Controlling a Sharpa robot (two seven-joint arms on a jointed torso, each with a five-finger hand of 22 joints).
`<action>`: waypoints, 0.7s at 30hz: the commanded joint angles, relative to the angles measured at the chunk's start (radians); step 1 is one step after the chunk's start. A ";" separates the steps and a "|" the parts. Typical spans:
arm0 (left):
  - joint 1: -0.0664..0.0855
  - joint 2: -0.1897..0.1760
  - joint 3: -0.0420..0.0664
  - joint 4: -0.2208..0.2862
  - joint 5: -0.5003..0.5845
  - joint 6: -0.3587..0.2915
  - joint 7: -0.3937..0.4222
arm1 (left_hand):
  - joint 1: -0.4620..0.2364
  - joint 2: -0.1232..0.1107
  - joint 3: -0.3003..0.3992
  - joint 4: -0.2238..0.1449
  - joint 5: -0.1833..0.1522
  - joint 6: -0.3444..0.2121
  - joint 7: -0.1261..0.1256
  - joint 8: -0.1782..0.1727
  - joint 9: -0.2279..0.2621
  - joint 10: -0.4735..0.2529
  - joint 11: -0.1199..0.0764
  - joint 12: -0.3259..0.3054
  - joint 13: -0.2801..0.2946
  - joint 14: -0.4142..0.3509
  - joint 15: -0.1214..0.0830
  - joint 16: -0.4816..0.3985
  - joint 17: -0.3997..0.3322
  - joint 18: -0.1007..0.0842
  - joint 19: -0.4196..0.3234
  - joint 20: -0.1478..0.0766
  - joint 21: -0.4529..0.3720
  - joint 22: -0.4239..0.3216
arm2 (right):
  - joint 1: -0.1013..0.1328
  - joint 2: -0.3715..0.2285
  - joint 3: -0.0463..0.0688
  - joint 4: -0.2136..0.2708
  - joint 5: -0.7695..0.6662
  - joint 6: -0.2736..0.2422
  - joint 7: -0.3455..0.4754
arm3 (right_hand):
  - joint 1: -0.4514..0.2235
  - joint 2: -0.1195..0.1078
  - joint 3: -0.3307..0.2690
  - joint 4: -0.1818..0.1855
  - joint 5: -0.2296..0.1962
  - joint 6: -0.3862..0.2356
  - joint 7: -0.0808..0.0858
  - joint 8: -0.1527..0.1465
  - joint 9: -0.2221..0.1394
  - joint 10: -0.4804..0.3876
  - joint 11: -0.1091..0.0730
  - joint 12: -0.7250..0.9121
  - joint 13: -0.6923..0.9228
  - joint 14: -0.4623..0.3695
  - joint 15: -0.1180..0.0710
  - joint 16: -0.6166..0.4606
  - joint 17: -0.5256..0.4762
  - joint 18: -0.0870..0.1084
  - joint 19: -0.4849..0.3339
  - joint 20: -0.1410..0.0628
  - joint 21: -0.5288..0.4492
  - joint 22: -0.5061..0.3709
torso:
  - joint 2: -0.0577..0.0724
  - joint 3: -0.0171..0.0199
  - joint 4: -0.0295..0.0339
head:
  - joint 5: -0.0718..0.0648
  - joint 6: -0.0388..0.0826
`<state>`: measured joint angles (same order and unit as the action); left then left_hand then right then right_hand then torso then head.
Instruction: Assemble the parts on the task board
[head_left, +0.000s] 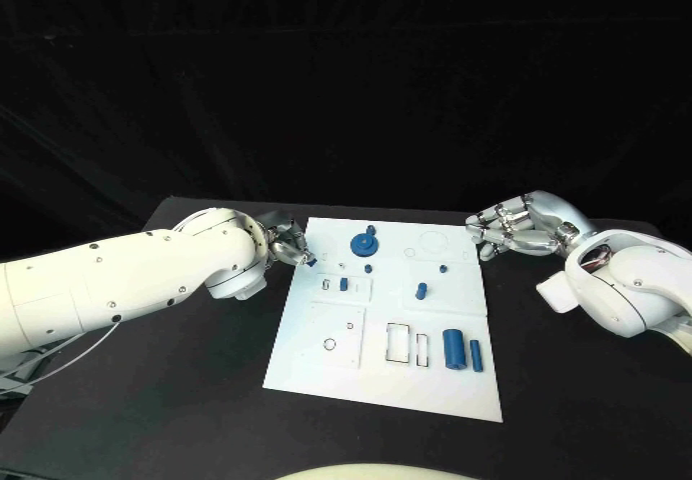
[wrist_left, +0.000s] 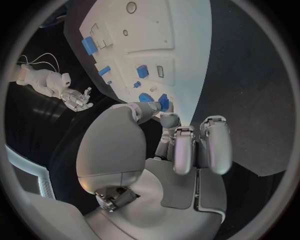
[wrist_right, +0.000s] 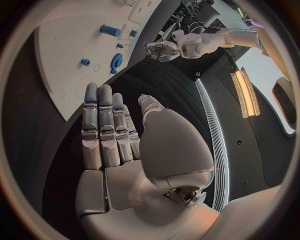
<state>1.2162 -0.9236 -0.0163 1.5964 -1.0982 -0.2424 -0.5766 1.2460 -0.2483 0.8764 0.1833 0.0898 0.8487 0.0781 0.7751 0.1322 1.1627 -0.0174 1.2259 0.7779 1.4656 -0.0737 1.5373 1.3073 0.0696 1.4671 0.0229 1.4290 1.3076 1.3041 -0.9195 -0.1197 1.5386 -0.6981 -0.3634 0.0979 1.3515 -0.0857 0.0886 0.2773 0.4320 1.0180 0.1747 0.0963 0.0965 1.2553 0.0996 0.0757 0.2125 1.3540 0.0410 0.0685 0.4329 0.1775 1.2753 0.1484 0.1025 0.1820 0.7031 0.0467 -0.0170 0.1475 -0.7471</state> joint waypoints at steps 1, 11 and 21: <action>-0.014 -0.005 -0.003 0.029 0.024 -0.191 0.000 | -0.013 -0.003 0.098 -0.084 0.006 0.032 -0.024 0.061 0.209 0.014 -0.003 0.010 0.011 0.095 -0.008 0.006 0.234 -0.019 0.008 -0.008 0.006 0.055 | 0.001 0.001 0.000 0.002 -0.001 -0.003 0.002 | -0.011 -0.002 -0.003 0.003 0.006 -0.004 0.001 -0.004 0.001 0.001 0.004 0.003 0.001 0.001 0.003 -0.001 -0.001 0.007 0.005 0.003 -0.007 -0.001 | -0.002 0.0037 0.0019 | 0.002 -0.005; -0.055 -0.008 -0.010 0.066 0.021 -0.338 0.010 | -0.027 -0.014 0.119 -0.094 0.005 0.040 -0.028 0.063 0.213 0.030 -0.007 0.016 0.029 0.095 -0.011 0.007 0.234 -0.021 0.014 -0.011 0.013 0.065 | 0.006 0.003 0.000 0.003 -0.001 -0.004 0.000 | -0.011 -0.002 -0.003 0.003 0.006 -0.004 0.001 -0.004 0.001 0.001 0.004 0.003 0.001 0.001 0.003 -0.001 -0.001 0.007 0.005 0.003 -0.007 -0.001 | -0.007 0.0090 0.0024 | -0.002 -0.016; -0.082 0.013 -0.011 0.055 0.035 -0.324 -0.012 | -0.035 -0.021 0.125 -0.097 0.005 0.044 -0.029 0.064 0.215 0.043 -0.008 0.024 0.049 0.095 -0.012 0.007 0.234 -0.022 0.017 -0.012 0.015 0.069 | 0.008 0.005 0.000 0.004 0.000 -0.003 0.000 | -0.011 -0.002 -0.003 0.003 0.006 -0.004 0.001 -0.004 0.001 0.001 0.004 0.003 0.001 0.001 0.003 -0.001 -0.001 0.007 0.005 0.003 -0.007 -0.001 | -0.007 0.0091 0.0007 | -0.009 -0.024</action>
<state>1.1362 -0.9150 -0.0271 1.6541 -1.0801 -0.5569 -0.5784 1.2176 -0.2768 0.9236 0.1609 0.0928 0.8579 0.0793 0.7987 0.1322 1.1993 -0.0254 1.2447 0.8247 1.4655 -0.0806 1.5373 1.3080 0.0542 1.4671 0.0158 1.4377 1.3074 1.3111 -0.9157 -0.1195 1.5412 -0.6981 -0.3649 0.0978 1.3515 -0.0858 0.0886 0.2773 0.4320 1.0180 0.1747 0.0963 0.0963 1.2553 0.0995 0.0757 0.2123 1.3540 0.0410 0.0685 0.4329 0.1775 1.2753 0.1484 0.1025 0.1821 0.6968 0.0550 -0.0147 0.1396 -0.7688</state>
